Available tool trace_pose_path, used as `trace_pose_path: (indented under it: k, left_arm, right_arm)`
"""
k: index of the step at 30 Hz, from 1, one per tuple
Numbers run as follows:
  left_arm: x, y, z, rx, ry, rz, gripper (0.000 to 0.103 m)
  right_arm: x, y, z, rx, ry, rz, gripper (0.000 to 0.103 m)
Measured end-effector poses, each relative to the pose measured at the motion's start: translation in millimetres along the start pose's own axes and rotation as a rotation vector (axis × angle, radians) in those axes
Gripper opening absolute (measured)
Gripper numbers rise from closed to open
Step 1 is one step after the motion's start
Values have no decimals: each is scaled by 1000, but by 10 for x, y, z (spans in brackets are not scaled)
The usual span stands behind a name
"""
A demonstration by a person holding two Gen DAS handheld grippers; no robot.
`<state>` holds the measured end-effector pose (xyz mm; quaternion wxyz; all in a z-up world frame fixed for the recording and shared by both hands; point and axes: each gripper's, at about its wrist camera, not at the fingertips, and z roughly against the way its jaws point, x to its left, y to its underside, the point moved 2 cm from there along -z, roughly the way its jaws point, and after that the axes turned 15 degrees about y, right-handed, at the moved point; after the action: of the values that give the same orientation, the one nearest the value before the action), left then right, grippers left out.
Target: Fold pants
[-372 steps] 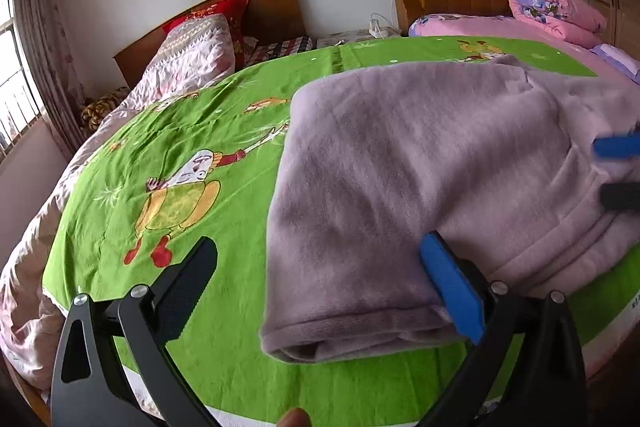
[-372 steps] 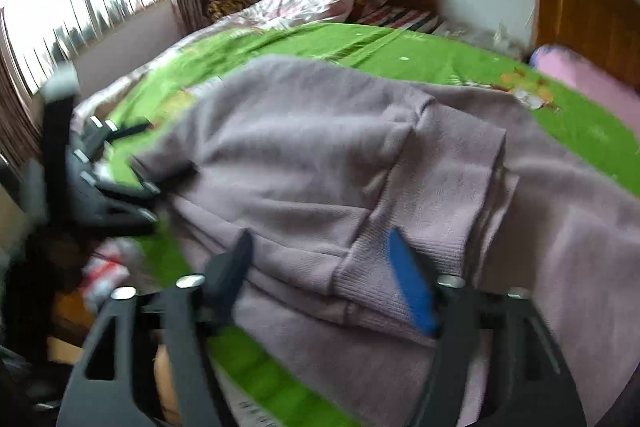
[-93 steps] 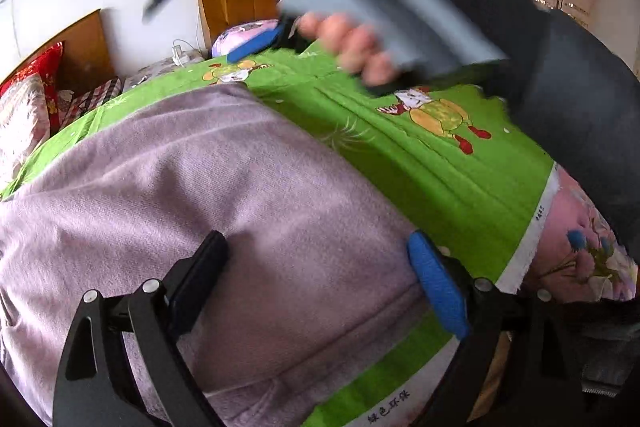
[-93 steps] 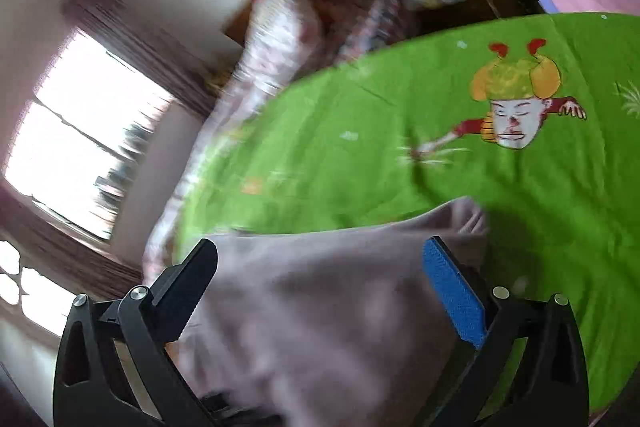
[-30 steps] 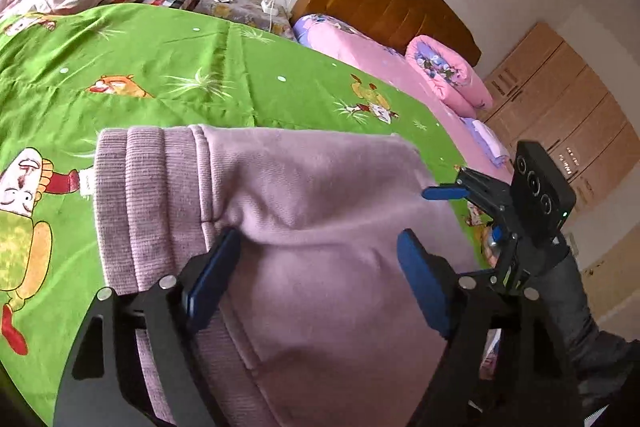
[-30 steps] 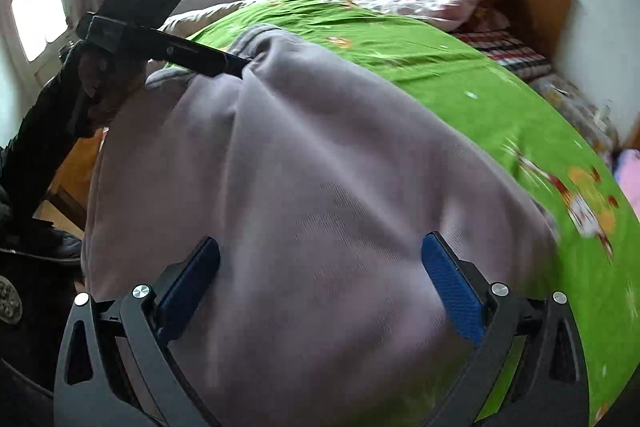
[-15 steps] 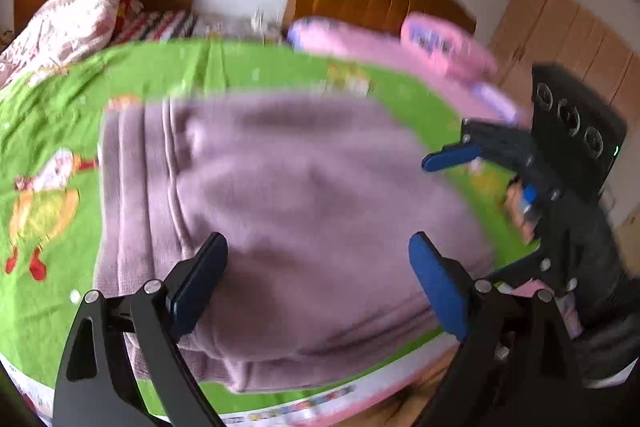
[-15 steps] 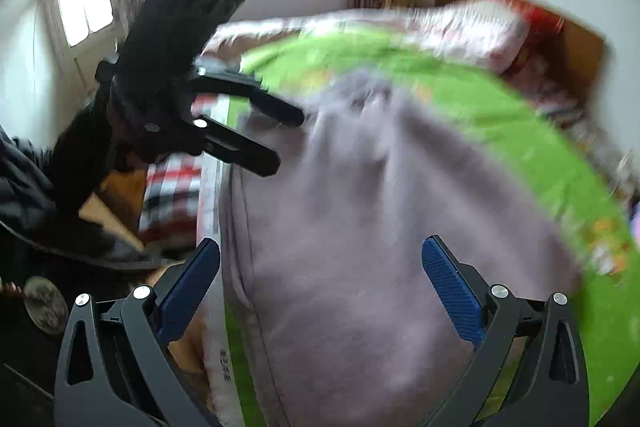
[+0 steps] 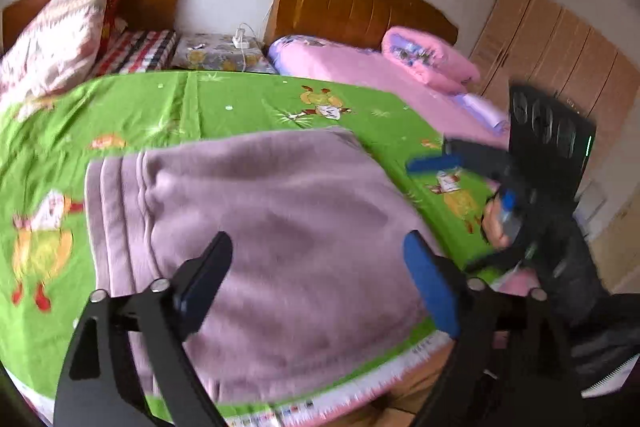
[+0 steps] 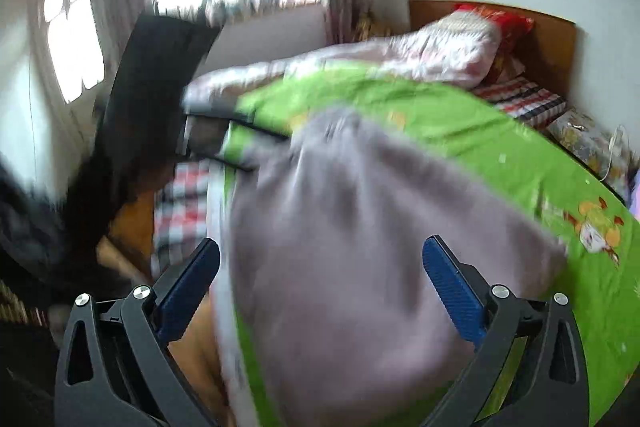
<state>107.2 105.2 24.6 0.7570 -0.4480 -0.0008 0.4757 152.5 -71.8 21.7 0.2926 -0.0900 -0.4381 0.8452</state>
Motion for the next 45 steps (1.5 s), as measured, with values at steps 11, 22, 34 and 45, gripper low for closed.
trace_pose_path:
  k: [11, 22, 34, 45]
  left_arm:
    - [420, 342, -150, 72, -76, 78, 88]
    - [309, 382, -231, 70, -171, 8, 90]
    - [-159, 491, -188, -54, -457, -72, 101]
    - [-911, 800, -144, -353, -678, -76, 101]
  right_arm:
    - [-702, 110, -755, 157, -16, -278, 99]
    - [-749, 268, -565, 132, 89, -373, 98]
    - [227, 794, 351, -52, 680, -384, 99]
    - [605, 1272, 586, -95, 788, -429, 99]
